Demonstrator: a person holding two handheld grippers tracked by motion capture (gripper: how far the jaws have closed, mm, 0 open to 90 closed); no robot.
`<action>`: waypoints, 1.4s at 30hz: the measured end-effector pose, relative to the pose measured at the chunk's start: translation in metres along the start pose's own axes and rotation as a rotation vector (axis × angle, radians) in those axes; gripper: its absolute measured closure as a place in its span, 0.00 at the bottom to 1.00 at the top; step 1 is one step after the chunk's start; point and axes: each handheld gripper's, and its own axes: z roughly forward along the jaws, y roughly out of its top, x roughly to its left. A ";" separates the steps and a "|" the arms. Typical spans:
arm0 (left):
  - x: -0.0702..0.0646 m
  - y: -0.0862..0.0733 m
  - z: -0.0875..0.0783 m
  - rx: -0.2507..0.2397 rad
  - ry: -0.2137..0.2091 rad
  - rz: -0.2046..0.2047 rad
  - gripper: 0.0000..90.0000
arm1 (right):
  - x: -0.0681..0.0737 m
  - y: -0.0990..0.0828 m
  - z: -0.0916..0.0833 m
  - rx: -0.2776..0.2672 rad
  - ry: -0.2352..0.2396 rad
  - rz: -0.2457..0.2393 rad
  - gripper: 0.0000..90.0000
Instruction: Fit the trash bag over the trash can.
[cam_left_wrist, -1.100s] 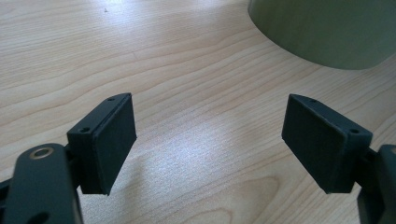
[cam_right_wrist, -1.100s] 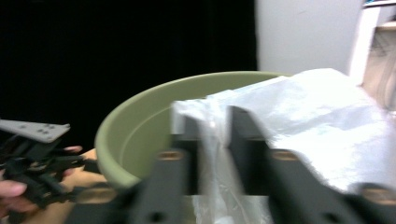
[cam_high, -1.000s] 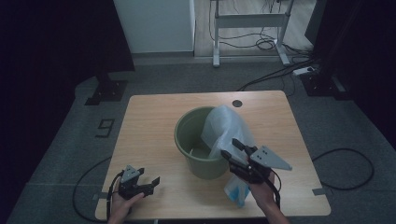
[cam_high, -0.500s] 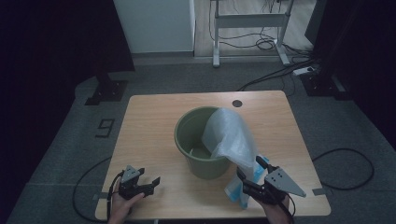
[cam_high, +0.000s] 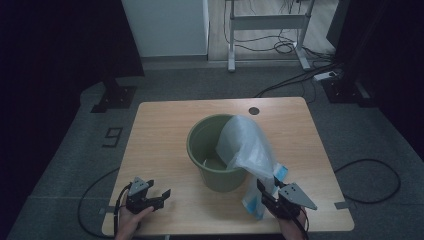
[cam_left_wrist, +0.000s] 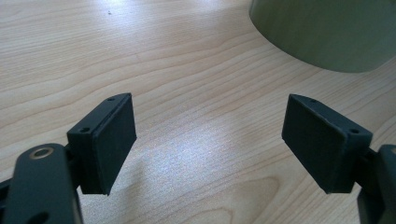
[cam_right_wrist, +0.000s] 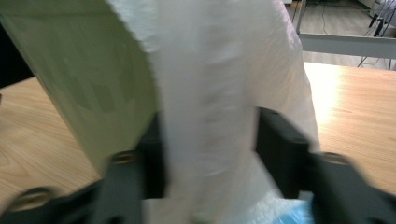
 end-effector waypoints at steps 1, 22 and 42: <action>0.000 0.000 0.000 -0.002 0.000 -0.001 0.20 | -0.003 0.000 0.001 0.015 -0.013 0.004 0.72; -0.014 0.031 -0.021 -0.152 -0.019 -0.094 0.23 | -0.066 0.052 -0.011 -0.116 -0.148 0.103 0.99; -0.061 0.102 -0.053 -0.252 -0.059 0.017 0.24 | -0.044 0.124 -0.005 -0.250 -0.021 0.109 0.99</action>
